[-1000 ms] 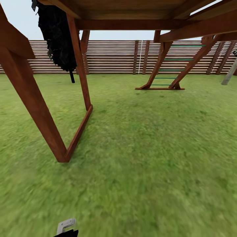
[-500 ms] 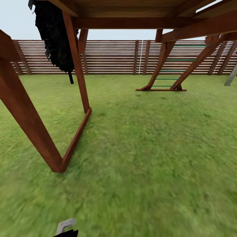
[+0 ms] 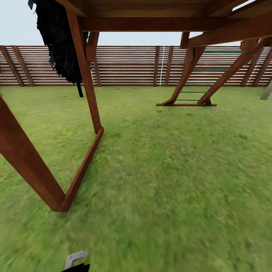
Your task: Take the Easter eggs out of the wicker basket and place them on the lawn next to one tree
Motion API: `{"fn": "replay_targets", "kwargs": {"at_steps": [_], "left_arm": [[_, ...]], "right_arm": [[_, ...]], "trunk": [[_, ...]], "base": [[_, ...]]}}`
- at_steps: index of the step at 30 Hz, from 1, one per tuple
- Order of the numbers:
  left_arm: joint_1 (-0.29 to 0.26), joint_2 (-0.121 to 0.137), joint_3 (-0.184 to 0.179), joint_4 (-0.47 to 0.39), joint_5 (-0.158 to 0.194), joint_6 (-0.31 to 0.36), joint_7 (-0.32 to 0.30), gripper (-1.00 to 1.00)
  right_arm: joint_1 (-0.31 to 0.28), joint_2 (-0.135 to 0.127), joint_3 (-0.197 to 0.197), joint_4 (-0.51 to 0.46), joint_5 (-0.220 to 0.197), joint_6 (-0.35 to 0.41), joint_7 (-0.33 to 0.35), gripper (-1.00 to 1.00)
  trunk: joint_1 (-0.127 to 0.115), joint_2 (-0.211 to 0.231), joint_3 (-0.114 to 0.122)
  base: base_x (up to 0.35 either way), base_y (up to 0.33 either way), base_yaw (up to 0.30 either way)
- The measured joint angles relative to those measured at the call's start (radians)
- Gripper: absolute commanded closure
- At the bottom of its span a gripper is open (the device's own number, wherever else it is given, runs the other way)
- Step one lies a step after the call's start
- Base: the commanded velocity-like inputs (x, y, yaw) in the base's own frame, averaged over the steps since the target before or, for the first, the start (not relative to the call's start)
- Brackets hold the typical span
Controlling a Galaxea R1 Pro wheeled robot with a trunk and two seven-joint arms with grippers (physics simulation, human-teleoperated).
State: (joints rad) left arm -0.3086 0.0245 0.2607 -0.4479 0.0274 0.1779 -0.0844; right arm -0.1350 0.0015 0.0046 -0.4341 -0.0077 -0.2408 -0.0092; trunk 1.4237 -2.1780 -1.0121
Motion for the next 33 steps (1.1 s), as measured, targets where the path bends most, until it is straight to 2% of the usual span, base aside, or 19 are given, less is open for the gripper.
{"fn": "replay_targets", "kwargs": {"at_steps": [17, 23, 33], "left_arm": [[0.000, -0.001, 0.000, 0.000, -0.001, 0.000, 0.000, -1.00], [0.000, -0.001, 0.000, 0.000, -0.001, 0.000, 0.000, -1.00], [0.000, -0.001, 0.000, 0.000, -0.001, 0.000, 0.000, -1.00]], "right_arm": [[0.000, 0.006, 0.000, -0.001, -0.001, -0.001, 0.001, -1.00], [0.000, -0.002, 0.000, -0.002, 0.000, -0.002, -0.001, -1.00], [0.000, 0.007, 0.000, -0.005, -0.005, -0.004, 0.006, -1.00]], "trunk": [[0.000, 0.000, 0.000], [0.000, 0.000, 0.000], [0.000, 0.000, 0.000]], "base": [[0.339, 0.000, 0.000], [0.339, 0.000, 0.000], [0.339, 0.000, 0.000]]}}
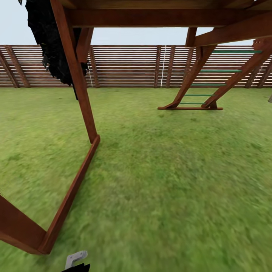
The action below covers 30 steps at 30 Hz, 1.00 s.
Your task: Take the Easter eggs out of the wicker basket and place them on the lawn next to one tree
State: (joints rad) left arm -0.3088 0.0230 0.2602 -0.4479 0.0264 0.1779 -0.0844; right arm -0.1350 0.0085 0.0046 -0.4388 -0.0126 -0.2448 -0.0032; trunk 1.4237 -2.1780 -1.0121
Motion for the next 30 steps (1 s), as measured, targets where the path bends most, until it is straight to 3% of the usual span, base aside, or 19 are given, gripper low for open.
{"fn": "replay_targets", "kwargs": {"at_steps": [30], "left_arm": [[0.000, 0.000, 0.001, 0.000, 0.000, 0.000, 0.002, -1.00]], "right_arm": [[0.000, -0.001, 0.001, 0.001, 0.006, 0.001, -0.003, -1.00]], "trunk": [[0.000, 0.000, 0.000]], "base": [[0.339, 0.000, 0.000]]}}
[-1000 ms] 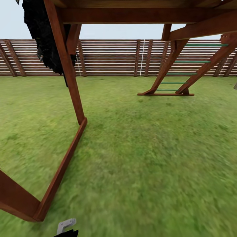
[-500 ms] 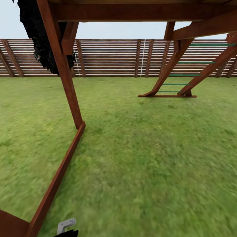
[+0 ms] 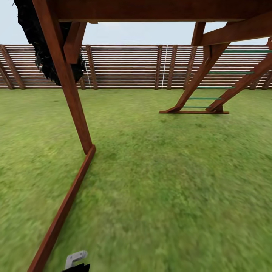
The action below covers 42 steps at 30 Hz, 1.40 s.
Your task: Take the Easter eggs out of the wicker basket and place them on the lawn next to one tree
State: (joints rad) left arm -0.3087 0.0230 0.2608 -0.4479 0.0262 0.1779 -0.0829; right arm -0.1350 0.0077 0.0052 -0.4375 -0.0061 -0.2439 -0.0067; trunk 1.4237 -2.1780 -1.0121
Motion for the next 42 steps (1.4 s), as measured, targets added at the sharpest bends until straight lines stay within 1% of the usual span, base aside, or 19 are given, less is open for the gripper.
{"fn": "replay_targets", "kwargs": {"at_steps": [42], "left_arm": [[0.000, 0.000, 0.000, 0.000, 0.000, -0.001, 0.000, -1.00]], "right_arm": [[0.000, 0.000, 0.000, -0.001, -0.003, 0.000, -0.001, -1.00]], "trunk": [[0.000, 0.000, 0.000]], "base": [[0.339, 0.000, 0.000]]}}
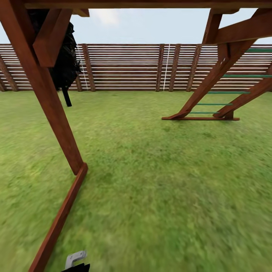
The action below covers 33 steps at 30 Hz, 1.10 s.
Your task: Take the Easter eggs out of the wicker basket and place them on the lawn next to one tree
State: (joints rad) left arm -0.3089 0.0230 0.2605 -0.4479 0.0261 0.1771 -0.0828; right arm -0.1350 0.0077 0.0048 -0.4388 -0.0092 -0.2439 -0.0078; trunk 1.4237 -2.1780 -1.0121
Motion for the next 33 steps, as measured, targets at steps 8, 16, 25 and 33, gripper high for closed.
{"fn": "replay_targets", "kwargs": {"at_steps": [8, 16, 25, 33], "left_arm": [[0.000, 0.000, 0.000, 0.000, 0.000, 0.001, 0.000, -1.00], [0.000, 0.000, 0.000, 0.000, 0.000, 0.001, 0.000, -1.00], [0.000, -0.001, 0.000, 0.000, 0.000, 0.000, 0.000, -1.00], [0.000, 0.000, -0.001, 0.000, 0.000, 0.001, 0.000, -1.00]], "right_arm": [[0.000, -0.008, 0.000, 0.001, 0.000, 0.000, -0.004, -1.00], [0.000, -0.006, 0.000, 0.004, 0.000, 0.002, -0.003, -1.00], [0.000, -0.005, 0.000, 0.004, 0.000, 0.002, -0.003, -1.00], [0.000, -0.005, 0.000, 0.005, 0.000, 0.002, -0.003, -1.00]], "trunk": [[0.000, 0.000, 0.000], [0.000, 0.000, 0.000], [0.000, 0.000, 0.000], [0.000, 0.000, 0.000]], "base": [[0.339, 0.000, 0.000], [0.339, 0.000, 0.000], [0.339, 0.000, 0.000], [0.339, 0.000, 0.000]]}}
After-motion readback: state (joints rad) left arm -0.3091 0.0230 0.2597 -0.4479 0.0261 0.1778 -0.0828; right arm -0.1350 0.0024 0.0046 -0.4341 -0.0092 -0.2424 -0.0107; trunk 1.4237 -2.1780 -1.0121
